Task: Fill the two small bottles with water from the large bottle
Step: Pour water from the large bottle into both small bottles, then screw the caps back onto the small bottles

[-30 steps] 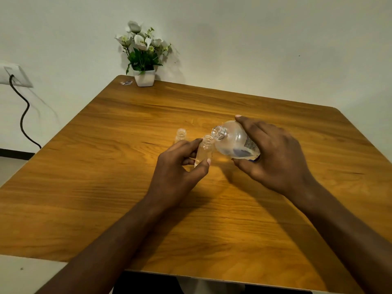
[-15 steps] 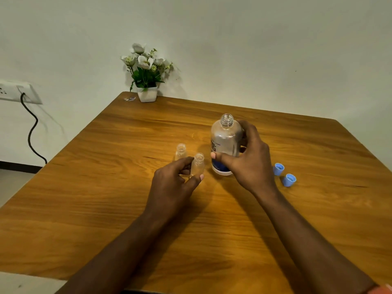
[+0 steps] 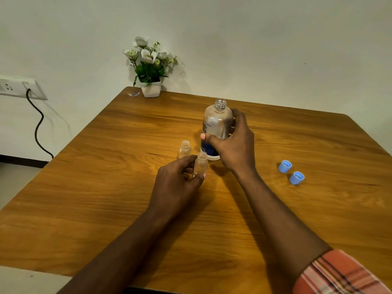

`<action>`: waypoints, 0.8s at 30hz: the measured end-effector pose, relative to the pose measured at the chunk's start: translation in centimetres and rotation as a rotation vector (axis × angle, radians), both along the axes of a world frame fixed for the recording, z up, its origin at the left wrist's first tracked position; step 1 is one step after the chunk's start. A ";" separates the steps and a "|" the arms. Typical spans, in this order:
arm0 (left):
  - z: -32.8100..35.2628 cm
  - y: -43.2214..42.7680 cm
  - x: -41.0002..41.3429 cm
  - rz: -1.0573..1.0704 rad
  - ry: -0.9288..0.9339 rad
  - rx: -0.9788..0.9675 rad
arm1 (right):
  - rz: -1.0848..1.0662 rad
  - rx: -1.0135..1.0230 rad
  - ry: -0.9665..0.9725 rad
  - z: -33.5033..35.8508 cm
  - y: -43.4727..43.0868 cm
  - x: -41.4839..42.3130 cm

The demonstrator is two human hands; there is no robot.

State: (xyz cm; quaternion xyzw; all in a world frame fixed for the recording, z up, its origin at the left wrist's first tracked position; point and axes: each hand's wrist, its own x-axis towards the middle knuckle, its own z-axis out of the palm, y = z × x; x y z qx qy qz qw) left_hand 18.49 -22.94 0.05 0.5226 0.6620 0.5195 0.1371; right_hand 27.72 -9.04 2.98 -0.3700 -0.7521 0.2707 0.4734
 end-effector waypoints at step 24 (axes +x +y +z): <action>0.3 -0.3 0.3 0.106 -0.025 -0.034 | -0.424 -0.031 0.075 -2.6 -2.4 15.8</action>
